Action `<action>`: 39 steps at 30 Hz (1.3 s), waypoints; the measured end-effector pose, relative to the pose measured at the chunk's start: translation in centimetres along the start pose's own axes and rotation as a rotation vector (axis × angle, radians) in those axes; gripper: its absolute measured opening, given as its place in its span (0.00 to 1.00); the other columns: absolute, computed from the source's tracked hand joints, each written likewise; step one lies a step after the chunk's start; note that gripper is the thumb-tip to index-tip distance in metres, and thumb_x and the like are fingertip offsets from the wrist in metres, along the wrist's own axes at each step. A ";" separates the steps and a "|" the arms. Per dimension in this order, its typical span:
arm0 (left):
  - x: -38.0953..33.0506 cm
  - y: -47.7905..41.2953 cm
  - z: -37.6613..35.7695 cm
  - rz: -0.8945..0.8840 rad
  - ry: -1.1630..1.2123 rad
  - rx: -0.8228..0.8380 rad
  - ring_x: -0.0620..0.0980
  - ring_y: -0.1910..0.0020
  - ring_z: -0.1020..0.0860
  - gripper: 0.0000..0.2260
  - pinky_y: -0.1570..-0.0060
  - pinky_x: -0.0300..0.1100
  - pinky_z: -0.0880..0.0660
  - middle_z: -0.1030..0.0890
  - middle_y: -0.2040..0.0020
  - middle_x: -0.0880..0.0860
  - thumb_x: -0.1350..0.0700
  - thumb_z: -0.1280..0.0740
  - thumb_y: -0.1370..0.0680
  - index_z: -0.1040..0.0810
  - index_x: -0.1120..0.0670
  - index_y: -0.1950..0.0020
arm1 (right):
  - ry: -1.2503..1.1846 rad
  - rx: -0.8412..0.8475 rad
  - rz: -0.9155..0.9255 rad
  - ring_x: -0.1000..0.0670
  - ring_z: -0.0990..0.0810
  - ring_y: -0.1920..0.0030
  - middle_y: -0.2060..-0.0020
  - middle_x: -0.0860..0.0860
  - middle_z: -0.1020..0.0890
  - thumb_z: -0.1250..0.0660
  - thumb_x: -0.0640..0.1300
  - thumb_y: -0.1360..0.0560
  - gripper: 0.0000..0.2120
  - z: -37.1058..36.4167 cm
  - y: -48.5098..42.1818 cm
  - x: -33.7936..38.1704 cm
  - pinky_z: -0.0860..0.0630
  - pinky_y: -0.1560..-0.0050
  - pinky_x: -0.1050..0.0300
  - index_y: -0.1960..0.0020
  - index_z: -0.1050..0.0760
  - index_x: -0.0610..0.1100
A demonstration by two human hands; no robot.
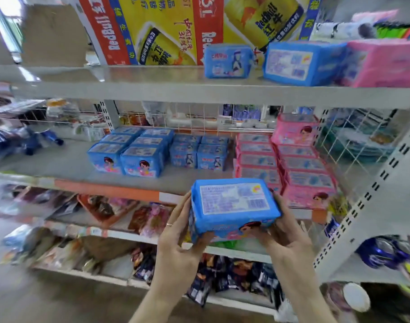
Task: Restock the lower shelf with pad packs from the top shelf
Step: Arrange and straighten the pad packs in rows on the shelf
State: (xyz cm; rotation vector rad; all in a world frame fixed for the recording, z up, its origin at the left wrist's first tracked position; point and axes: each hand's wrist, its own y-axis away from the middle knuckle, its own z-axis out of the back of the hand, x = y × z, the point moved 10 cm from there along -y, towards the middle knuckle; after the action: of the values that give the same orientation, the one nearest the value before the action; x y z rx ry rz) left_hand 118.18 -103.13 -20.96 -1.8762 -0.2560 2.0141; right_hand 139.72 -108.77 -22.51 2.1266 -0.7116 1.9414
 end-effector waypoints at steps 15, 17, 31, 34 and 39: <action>-0.8 1.2 -2.4 0.094 0.186 -0.002 0.45 0.34 0.23 0.27 0.41 0.38 0.23 0.20 0.34 0.47 0.61 0.28 0.28 0.25 0.49 0.30 | 0.023 -0.037 0.002 0.54 0.22 0.35 0.36 0.57 0.20 0.28 0.40 0.30 0.34 3.7 3.1 1.3 0.21 0.40 0.54 0.27 0.32 0.55; -0.9 0.5 -1.4 0.129 0.239 -0.070 0.44 0.39 0.20 0.22 0.45 0.35 0.22 0.17 0.40 0.47 0.60 0.28 0.27 0.23 0.51 0.33 | 0.033 -0.044 0.006 0.53 0.21 0.35 0.36 0.56 0.19 0.28 0.41 0.30 0.32 3.2 2.9 1.5 0.22 0.40 0.56 0.28 0.31 0.53; 4.5 -6.3 16.3 0.412 0.245 -0.129 0.37 0.58 0.16 0.13 0.64 0.30 0.24 0.13 0.55 0.43 0.51 0.31 0.23 0.18 0.52 0.39 | 0.184 -0.002 -0.046 0.65 0.17 0.55 0.55 0.60 0.14 0.35 0.43 0.20 0.11 -15.2 -2.4 0.5 0.25 0.59 0.72 0.41 0.18 0.41; 6.5 -7.1 20.2 0.458 0.157 -0.140 0.36 0.65 0.18 0.08 0.70 0.30 0.26 0.14 0.59 0.45 0.50 0.32 0.21 0.15 0.51 0.48 | 0.285 0.027 -0.061 0.69 0.20 0.64 0.61 0.63 0.17 0.34 0.43 0.20 0.07 -19.5 -3.6 -1.0 0.28 0.65 0.74 0.49 0.18 0.44; 8.6 -8.1 26.2 0.483 0.065 -0.131 0.44 0.62 0.15 0.14 0.58 0.48 0.18 0.14 0.62 0.44 0.48 0.32 0.21 0.15 0.43 0.65 | 0.353 0.056 -0.104 0.62 0.21 0.68 0.66 0.57 0.14 0.35 0.47 0.20 0.13 -26.0 -4.2 -2.5 0.30 0.70 0.68 0.60 0.17 0.46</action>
State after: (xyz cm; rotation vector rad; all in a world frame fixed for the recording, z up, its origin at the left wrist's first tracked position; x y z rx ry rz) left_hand 93.14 -89.19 -23.34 -2.2496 0.0982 2.2751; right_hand 118.39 -93.14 -20.69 1.7387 -0.4744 2.2169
